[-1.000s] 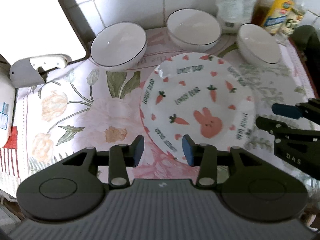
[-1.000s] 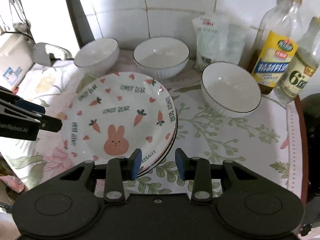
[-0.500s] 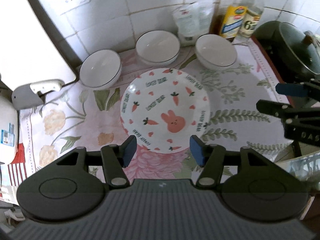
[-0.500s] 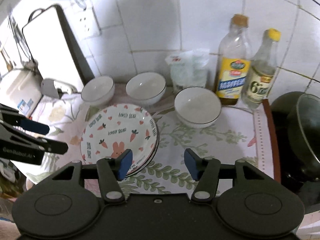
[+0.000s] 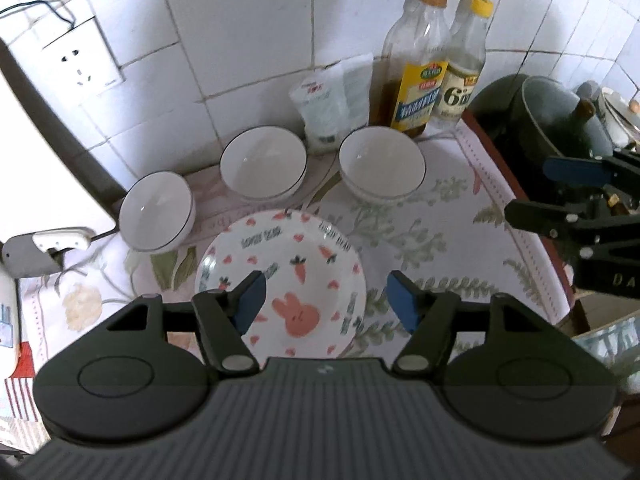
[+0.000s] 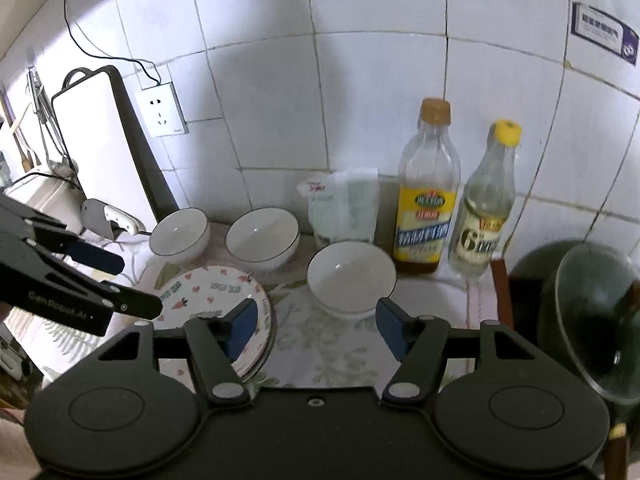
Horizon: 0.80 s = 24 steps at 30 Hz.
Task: Organize plates and bowls
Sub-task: 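Move the right tool to a white bowl rim and close, then lift the white bowl with the right tool and set it on the cloth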
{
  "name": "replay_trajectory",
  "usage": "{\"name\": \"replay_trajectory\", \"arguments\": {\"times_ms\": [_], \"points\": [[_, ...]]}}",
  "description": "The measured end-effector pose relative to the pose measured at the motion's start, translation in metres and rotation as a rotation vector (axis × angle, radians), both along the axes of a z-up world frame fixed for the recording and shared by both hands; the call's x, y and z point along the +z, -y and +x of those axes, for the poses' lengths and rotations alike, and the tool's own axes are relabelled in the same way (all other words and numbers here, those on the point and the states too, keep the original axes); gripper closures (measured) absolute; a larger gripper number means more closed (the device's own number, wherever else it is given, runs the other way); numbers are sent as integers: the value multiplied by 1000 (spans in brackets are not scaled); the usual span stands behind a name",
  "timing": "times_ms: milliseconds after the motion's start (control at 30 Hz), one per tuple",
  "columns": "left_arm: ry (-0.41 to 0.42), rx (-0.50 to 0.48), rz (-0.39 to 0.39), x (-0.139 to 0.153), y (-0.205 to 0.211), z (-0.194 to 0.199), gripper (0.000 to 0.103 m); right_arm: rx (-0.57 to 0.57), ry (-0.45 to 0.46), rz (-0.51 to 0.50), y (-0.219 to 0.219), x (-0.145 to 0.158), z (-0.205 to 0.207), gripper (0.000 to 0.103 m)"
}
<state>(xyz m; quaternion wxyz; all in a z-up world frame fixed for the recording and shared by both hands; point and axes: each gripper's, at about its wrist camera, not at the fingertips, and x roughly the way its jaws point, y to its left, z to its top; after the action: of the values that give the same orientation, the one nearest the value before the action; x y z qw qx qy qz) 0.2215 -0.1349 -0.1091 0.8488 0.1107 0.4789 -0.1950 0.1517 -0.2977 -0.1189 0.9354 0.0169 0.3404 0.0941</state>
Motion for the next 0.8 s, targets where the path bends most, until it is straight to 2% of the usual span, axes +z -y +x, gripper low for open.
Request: {"name": "replay_trajectory", "arguments": {"times_ms": [100, 200, 300, 367, 433, 533, 800], "points": [[7, 7, -21, -2, 11, 12, 32, 1, 16, -7, 9, -5, 11, 33], [44, 14, -5, -7, 23, 23, 21, -7, 31, -23, 19, -16, 25, 33], [75, 35, 10, -14, 33, 36, 20, 7, 46, -49, 29, -27, 40, 33], [73, 43, -16, -19, 39, 46, 18, 13, 49, -53, 38, -35, 51, 33], [61, 55, -46, -25, 45, 56, 18, 9, 42, -37, 48, -45, 64, 33], [30, 52, -51, -32, 54, 66, 18, -7, 25, 12, 61, -58, 80, 33], [27, 62, -96, -48, 69, 93, 18, -15, -63, 125, 78, -96, 120, 33]]}}
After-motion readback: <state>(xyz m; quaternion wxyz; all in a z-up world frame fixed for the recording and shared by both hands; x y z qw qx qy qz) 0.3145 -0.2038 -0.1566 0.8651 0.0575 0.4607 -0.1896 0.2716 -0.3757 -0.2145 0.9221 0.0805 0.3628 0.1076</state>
